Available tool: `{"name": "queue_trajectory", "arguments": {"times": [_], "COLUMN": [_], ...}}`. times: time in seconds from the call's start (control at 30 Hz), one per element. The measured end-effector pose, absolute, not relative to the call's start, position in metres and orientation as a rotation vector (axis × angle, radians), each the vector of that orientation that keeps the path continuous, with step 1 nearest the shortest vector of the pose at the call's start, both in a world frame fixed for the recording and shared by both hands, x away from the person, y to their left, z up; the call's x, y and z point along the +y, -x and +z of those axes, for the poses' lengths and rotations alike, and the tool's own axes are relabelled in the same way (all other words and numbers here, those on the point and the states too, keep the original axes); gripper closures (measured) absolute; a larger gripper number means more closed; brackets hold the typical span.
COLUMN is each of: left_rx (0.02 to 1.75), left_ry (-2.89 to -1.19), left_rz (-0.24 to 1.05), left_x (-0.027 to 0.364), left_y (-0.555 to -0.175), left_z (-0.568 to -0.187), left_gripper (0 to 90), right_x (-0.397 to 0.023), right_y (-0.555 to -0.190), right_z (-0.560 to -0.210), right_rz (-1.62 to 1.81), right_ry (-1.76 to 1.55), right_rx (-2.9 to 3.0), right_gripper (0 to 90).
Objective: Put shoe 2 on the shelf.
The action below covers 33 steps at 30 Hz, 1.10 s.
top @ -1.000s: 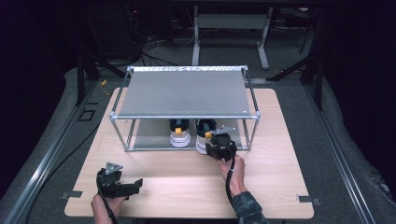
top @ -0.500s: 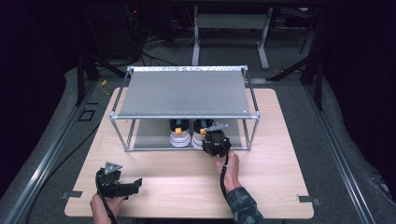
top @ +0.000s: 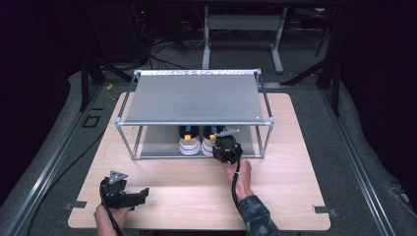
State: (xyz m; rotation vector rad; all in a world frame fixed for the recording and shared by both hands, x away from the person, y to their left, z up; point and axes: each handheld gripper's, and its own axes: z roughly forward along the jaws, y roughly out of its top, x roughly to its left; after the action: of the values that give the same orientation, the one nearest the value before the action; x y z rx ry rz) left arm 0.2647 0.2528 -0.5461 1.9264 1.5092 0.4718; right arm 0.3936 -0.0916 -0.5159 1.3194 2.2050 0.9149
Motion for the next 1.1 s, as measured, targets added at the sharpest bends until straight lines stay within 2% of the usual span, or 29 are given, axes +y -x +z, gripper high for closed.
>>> {"name": "queue_trajectory", "arguments": {"times": [0.4, 0.67, 0.77, 1.1], "left_rx": [1.505, 1.496, 1.498, 1.502], "left_ry": [-1.936, -1.941, -1.941, -1.948], "left_rz": [0.472, 0.480, 0.482, 0.484], "left_x": [0.252, 0.251, 0.251, 0.253], "left_y": [-0.265, -0.265, -0.264, -0.264], "left_z": [-0.546, -0.544, -0.544, -0.545], "left_gripper": [0.0, 0.0, 0.0, 0.0], "right_x": [-0.115, -0.145, -0.159, -0.200], "right_y": [-0.365, -0.342, -0.333, -0.307], "right_z": [-0.491, -0.477, -0.474, -0.481], "right_rz": [0.960, 0.995, 1.006, 0.955], "right_ry": [-1.268, -1.270, -1.277, -1.327], "right_rx": [2.228, 2.258, 2.273, 2.311], "right_gripper": [62.4, 52.9, 47.7, 22.4]}}
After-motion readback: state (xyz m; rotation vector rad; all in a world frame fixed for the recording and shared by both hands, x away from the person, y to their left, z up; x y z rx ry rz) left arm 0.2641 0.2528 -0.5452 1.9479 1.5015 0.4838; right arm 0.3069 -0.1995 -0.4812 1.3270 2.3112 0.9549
